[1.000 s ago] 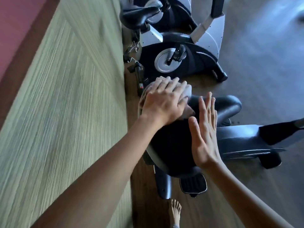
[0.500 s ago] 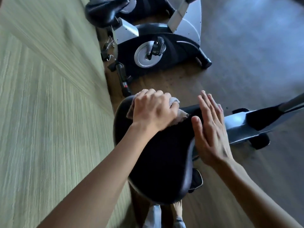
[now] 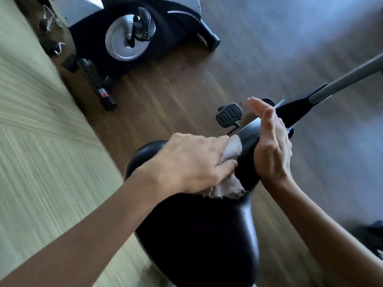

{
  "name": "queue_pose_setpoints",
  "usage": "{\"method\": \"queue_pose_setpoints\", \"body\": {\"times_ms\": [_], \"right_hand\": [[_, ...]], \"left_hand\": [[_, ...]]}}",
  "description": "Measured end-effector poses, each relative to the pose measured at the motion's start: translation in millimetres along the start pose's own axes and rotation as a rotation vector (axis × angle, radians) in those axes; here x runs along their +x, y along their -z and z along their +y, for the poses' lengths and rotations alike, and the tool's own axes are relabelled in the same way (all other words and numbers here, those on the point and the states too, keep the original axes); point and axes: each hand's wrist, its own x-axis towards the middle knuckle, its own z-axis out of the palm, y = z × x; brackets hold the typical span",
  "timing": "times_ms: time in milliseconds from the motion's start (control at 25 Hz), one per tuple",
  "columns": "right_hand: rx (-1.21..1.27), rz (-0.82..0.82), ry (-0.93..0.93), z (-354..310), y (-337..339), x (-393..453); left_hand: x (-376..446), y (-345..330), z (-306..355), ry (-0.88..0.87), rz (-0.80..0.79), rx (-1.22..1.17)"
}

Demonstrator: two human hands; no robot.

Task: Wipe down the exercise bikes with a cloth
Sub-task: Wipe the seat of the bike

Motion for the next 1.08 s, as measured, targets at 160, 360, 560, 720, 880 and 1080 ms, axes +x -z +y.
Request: {"method": "queue_pose_setpoints", "body": {"times_ms": [160,360,560,720,880,1080], "right_hand": [[0.046,0.035,0.019,5.9,-3.9,0.2],[0.387,0.057,0.022,11.0,-3.8,3.6],[0.572,0.097,0.022,12.7,-3.3,4.1],[0.808,0.136,-0.067,12.0,6.4,3.3],[0.756,0.119,-0.029,13.4,11.4,2.0],[0.29,-0.063,0.1,13.1,10.6,-5.8]], "left_hand": [[51.8,-0.1,9.9,0.021,-0.204,-0.364],[52.2,2.1,-4.5,-0.161,-0.295,-0.513],[59.6,7.0,8.1,-0.153,-0.219,-0.327],[86.3,8.7,39.9,-0.275,-0.147,-0.501],[33.4,4.0,19.1,-0.049,-0.09,-0.349],[11.4,3.8,34.5,0.141,0.021,0.016]]}}
